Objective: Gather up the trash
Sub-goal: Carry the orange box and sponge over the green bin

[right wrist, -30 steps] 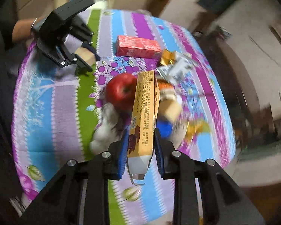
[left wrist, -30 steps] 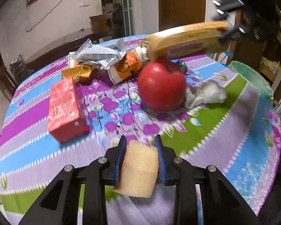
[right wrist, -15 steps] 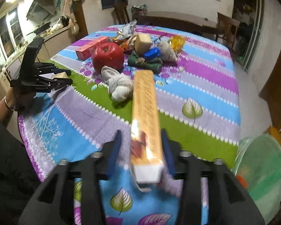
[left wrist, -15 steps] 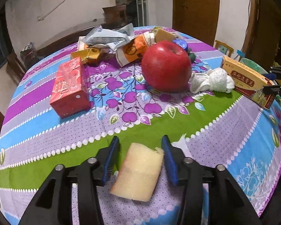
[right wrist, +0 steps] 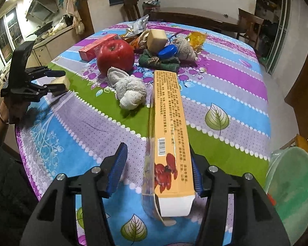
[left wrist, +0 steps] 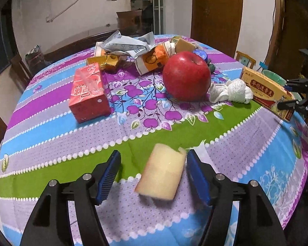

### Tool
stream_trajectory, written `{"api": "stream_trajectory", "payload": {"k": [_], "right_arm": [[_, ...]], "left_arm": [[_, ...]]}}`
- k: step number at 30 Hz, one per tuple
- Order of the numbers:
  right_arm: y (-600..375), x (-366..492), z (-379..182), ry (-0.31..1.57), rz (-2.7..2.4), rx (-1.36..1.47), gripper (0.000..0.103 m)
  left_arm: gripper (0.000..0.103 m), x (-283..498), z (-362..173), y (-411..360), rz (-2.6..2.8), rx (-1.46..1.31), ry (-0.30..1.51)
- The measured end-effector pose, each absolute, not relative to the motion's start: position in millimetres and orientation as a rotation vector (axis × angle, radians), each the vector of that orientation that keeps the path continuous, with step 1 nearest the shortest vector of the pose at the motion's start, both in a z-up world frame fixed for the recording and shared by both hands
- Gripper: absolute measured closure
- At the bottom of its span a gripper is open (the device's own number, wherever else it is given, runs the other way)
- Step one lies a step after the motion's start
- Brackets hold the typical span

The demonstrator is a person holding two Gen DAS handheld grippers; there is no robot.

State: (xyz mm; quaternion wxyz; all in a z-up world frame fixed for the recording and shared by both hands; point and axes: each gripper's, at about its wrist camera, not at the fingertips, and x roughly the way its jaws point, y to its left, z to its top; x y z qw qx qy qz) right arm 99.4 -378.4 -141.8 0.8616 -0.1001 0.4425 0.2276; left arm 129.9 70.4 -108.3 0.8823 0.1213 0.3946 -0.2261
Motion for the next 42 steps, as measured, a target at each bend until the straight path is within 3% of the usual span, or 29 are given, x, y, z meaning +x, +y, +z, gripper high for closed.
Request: {"api": "stream_trajectory", "payload": {"k": [3, 4, 5, 6, 9, 17, 26, 42], "right_arm": [[-378, 100, -143, 0.927, 0.477, -0.195, 0.05], [-377, 100, -144, 0.927, 0.48, -0.188, 0.055], [-377, 99, -144, 0.923, 0.482, -0.182, 0.066], [-377, 99, -145, 0.921, 0.477, -0.169, 0.078], [-377, 97, -143, 0.896, 0.471, -0.132, 0.079], [-380, 73, -102, 0.734, 0.34, -0.032, 0.079], [-393, 48, -64, 0.55, 0.132, 0.029, 0.079], [-522, 14, -16, 0.504, -0.205, 0.064, 0.078]], "left_arm": [[0.034, 128, -116, 67, -0.476, 0.295, 0.841], [0.035, 127, -116, 66, -0.475, 0.298, 0.836], [0.039, 128, -117, 67, -0.478, 0.292, 0.839], [0.054, 128, -117, 68, -0.481, 0.282, 0.838], [0.07, 126, -115, 64, -0.454, 0.298, 0.818], [0.071, 127, -70, 30, -0.376, 0.225, 0.724], [0.071, 129, -24, -78, -0.363, 0.219, 0.636], [0.071, 131, 6, -273, -0.556, 0.361, 0.546]]}}
